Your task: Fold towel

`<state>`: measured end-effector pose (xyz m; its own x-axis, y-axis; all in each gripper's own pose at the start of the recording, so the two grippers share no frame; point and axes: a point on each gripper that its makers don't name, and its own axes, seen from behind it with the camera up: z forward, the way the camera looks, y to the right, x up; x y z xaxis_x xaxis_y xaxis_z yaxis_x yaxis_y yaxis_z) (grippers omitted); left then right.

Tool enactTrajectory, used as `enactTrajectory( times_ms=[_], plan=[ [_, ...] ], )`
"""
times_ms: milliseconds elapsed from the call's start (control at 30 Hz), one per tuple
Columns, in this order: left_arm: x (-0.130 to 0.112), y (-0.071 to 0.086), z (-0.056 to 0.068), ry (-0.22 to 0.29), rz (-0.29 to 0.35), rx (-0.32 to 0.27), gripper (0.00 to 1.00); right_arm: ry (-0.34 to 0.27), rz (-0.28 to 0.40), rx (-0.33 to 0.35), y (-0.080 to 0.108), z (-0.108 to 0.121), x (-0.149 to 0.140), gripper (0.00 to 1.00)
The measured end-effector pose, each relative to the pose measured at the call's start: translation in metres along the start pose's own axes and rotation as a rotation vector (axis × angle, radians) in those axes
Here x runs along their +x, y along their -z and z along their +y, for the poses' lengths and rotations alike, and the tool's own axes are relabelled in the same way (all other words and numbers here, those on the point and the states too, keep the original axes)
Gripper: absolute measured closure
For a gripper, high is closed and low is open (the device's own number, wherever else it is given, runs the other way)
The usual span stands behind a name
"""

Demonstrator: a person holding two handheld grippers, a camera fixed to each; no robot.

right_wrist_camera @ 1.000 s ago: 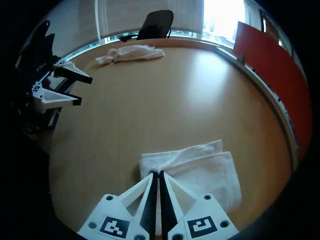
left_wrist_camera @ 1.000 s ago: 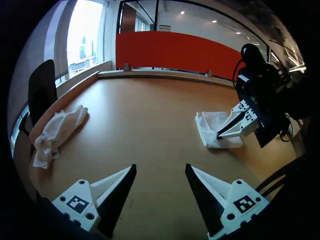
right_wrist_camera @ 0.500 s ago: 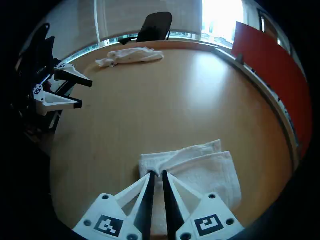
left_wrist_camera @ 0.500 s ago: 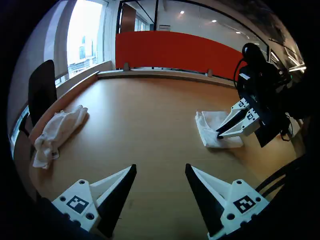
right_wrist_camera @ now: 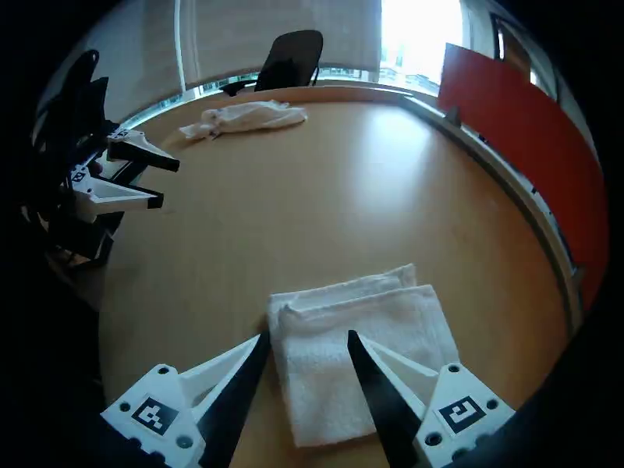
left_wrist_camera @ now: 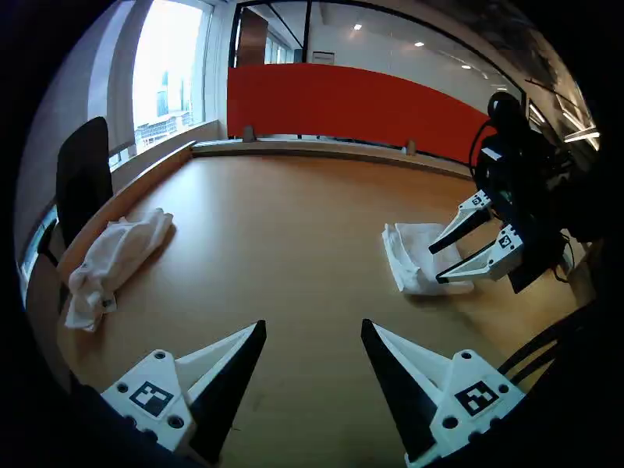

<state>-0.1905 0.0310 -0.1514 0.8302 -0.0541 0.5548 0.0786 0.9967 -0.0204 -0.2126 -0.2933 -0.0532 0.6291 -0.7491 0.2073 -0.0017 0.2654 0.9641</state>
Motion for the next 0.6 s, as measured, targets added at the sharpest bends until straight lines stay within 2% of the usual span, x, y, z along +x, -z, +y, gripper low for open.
enactTrajectory(
  times_ms=[300, 600],
  plan=[
    [0.003, 0.0, 0.0, -0.004, 0.003, -0.003, 0.1, -0.05, 0.008, -0.049, 0.01, 0.006, -0.011, 0.24],
    [0.005, 0.0, 0.001, -0.008, 0.006, -0.013, 0.1, -0.125, 0.004, -0.108, 0.022, 0.008, -0.031, 0.24]
  ],
)
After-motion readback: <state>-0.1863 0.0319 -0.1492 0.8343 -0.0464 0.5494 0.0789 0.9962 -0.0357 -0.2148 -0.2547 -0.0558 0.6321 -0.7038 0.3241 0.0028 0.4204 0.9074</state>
